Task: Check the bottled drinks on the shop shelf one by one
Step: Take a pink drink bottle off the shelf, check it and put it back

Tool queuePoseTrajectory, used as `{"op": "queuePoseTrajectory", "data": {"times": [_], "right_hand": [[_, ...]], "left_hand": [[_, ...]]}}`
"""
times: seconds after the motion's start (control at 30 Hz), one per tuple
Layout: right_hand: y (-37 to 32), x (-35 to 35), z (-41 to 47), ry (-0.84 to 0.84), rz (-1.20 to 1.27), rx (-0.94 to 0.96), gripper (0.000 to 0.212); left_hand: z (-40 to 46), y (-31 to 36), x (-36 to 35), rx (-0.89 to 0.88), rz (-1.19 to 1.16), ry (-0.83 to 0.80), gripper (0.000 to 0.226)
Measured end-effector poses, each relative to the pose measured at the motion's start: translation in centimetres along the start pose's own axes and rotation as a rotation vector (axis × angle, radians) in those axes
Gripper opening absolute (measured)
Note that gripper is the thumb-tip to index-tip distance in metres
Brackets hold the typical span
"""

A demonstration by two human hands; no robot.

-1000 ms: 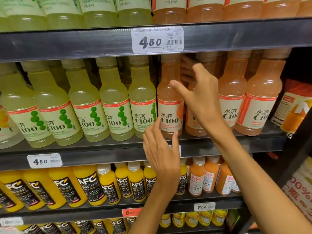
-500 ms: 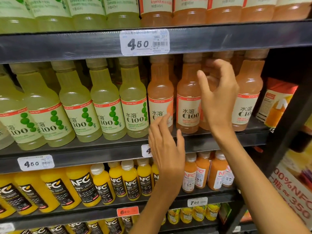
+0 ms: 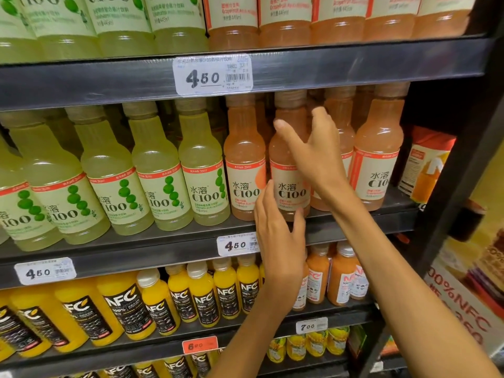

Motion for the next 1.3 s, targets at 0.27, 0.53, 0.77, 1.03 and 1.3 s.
{"op": "queuePoseTrajectory", "data": {"times": [0.27,0.53,0.77,1.03,1.3], "right_hand": [[-1.5,2.8,-2.6,-0.110,0.502,0.031,0.036],[-1.3,4.6,-3.6,-0.294,0.628,-0.143,0.041],[-1.8,2.8,-5.9,-0.564,1.052,-0.329,0.040],[-1.1,2.4,-6.5,-0.464,0.935,-0.402,0.038],[-1.0,1.6,-6.9,-0.608,1.312,-0.538,0.048]], "left_hand": [[-1.2,-0.8,1.7,0.008,-0.365,-0.133,0.078],[-4.2,0.4,4.1,0.077,-0.691,-0.491,0.049],[-7.1,-0.8,5.2,0.309,-0.716,-0.655,0.053],[-7.4,-0.4,6.2,0.370,-0.640,-0.603,0.071],[-8.8,0.2,5.7,0.516,-0.888,-0.779,0.069]]}}
Point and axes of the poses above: each hand's wrist, its own z-axis towards the middle knuckle, its own x-axis out of the back of the hand, y = z × x, the point moved 3 cm from there along z, towards the middle knuckle
